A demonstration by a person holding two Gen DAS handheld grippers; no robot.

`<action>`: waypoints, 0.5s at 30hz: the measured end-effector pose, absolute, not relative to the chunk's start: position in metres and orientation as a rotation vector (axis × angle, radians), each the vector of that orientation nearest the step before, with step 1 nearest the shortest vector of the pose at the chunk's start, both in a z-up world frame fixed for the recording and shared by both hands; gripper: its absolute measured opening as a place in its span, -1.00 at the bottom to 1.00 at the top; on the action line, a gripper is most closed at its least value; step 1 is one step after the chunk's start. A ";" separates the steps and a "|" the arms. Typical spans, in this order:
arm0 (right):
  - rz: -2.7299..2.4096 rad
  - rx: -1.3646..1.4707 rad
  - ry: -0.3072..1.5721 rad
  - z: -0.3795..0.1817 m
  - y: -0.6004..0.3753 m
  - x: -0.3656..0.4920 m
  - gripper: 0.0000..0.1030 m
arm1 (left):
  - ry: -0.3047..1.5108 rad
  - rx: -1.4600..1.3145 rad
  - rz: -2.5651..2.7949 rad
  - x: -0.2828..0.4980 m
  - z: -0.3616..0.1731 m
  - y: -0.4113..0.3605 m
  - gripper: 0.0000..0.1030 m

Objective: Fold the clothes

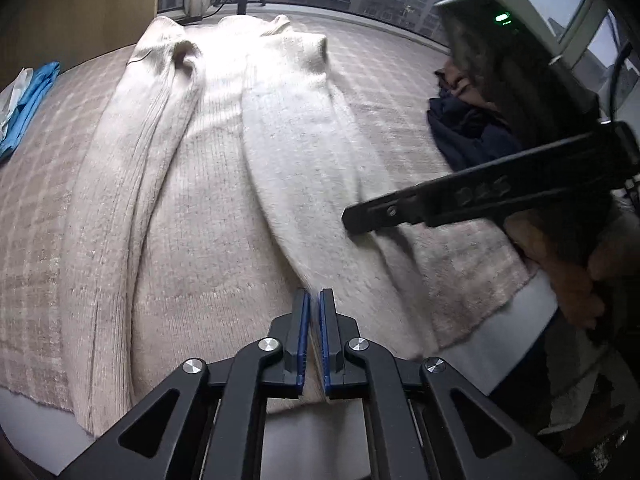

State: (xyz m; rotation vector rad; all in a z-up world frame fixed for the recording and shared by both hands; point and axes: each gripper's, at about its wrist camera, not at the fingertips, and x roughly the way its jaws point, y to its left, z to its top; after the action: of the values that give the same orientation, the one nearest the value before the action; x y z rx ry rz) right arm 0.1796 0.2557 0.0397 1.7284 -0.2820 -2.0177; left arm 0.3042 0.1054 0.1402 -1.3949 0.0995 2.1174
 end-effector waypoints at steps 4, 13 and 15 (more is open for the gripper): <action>-2.007 1.720 -0.249 0.044 0.259 0.188 -0.91 | 0.111 -1.341 2.057 0.324 0.151 0.110 -0.76; -2.050 1.666 -0.458 0.061 0.300 0.164 -0.79 | 0.238 -1.326 2.010 0.344 0.138 0.161 -0.14; -2.092 1.636 -0.491 0.068 0.312 0.148 -0.41 | 0.320 -1.325 2.028 0.346 0.130 0.176 -0.11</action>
State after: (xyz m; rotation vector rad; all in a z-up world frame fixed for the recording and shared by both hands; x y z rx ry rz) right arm 0.1483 0.3117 0.0678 1.6355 -0.4911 -2.0920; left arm 0.3465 0.1756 0.1305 -1.3250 0.3195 2.0276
